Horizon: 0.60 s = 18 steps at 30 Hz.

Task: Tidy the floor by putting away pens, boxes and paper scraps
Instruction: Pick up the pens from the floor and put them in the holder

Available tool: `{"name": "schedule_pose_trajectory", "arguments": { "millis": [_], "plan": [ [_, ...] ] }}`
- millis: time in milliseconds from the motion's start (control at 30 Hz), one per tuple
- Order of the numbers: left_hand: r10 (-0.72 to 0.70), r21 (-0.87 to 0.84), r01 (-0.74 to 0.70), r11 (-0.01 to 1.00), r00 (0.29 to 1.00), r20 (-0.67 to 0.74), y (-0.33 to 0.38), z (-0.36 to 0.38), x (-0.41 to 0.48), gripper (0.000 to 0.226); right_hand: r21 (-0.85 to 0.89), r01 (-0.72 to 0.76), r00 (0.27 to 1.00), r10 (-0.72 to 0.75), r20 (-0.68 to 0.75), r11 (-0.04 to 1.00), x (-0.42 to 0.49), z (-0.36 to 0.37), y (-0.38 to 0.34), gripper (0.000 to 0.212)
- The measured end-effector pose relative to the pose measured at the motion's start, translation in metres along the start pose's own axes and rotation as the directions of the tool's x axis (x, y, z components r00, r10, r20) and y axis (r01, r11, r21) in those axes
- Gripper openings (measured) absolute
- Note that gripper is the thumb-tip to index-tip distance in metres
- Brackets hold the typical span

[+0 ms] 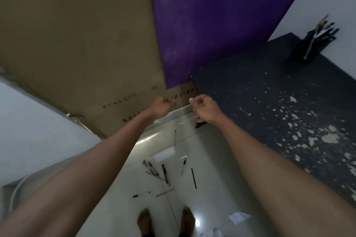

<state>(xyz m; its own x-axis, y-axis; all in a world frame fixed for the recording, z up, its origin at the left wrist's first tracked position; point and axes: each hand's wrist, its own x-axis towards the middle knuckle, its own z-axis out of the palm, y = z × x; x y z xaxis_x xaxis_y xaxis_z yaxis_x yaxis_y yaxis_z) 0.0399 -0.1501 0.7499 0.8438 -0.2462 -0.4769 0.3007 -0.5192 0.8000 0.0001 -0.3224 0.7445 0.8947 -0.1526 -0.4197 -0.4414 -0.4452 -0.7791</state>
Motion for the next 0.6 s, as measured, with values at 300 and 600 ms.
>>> {"name": "schedule_pose_trajectory", "arguments": {
  "millis": [300,600],
  "plan": [
    [-0.257,-0.085,0.250,0.964,0.964,-0.074,-0.179,0.000,0.014,0.008,0.064,-0.182,0.981,0.176,0.088,0.981,0.033,0.104,0.105,0.025],
    [-0.466,-0.230,0.430,0.873,0.875,-0.132,-0.394,0.038,0.051,0.016,0.014,-0.295,0.952,0.293,0.094,0.955,0.078,0.199,0.266,0.029]
  ]
}}
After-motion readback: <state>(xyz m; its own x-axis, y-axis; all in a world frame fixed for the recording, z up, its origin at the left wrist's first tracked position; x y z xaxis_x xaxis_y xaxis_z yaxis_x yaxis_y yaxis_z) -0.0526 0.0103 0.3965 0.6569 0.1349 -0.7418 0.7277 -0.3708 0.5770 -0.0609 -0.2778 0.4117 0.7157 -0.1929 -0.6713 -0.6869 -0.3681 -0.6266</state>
